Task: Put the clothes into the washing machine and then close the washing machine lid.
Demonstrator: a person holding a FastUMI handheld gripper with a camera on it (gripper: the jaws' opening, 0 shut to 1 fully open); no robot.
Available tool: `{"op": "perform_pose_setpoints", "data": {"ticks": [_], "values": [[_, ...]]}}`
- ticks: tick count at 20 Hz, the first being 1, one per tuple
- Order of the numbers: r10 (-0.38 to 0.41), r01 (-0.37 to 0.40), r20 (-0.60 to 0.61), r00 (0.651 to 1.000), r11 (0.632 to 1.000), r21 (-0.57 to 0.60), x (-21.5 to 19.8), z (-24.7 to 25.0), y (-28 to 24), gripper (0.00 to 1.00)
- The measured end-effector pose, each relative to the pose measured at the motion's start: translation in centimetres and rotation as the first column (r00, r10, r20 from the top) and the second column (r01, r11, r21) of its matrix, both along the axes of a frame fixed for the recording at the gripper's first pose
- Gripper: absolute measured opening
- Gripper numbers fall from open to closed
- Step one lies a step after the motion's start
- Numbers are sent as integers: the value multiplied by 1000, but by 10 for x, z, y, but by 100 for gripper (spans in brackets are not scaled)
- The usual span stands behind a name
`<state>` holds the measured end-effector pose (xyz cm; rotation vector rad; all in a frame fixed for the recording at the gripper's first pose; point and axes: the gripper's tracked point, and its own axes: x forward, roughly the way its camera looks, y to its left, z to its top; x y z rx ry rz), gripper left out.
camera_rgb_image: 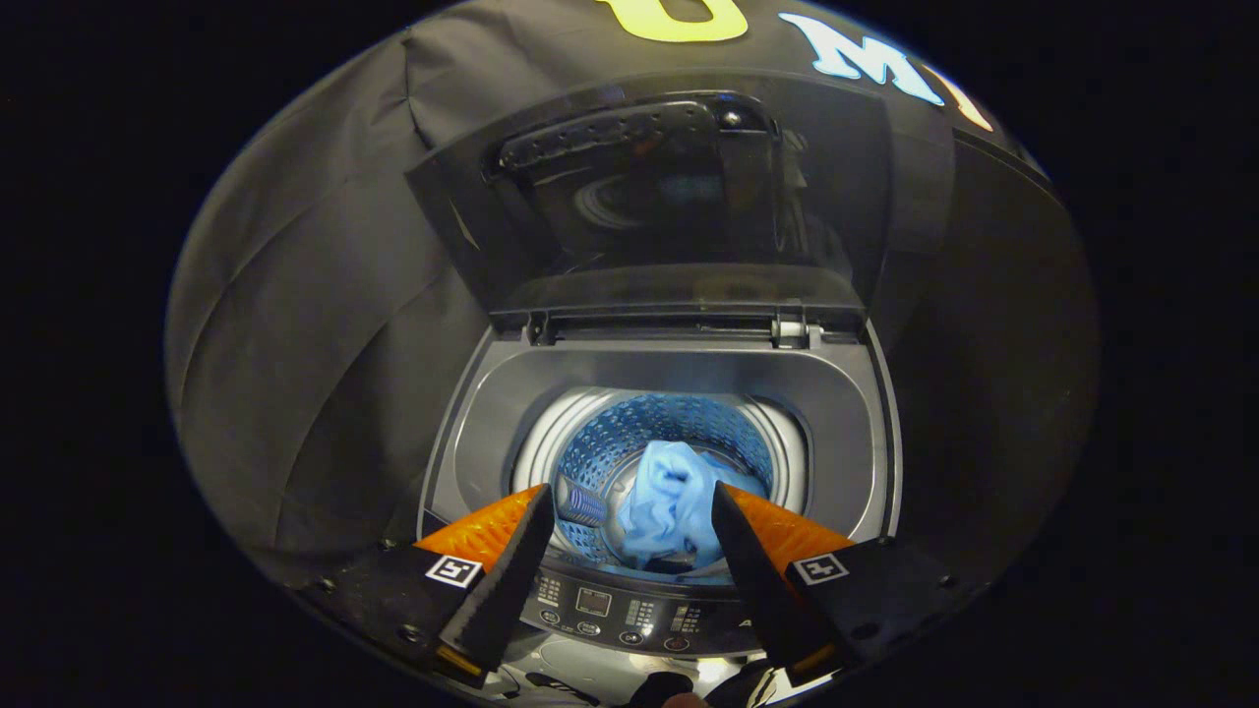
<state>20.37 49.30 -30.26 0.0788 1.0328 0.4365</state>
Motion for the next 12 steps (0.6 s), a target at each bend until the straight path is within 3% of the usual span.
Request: {"op": "perform_pose_setpoints", "data": {"ticks": [7, 12], "values": [[-46, 45, 127, 991, 999, 17, 19, 20, -3, 99], [-90, 78, 306, 948, 996, 51, 45, 65, -3, 99]]}}
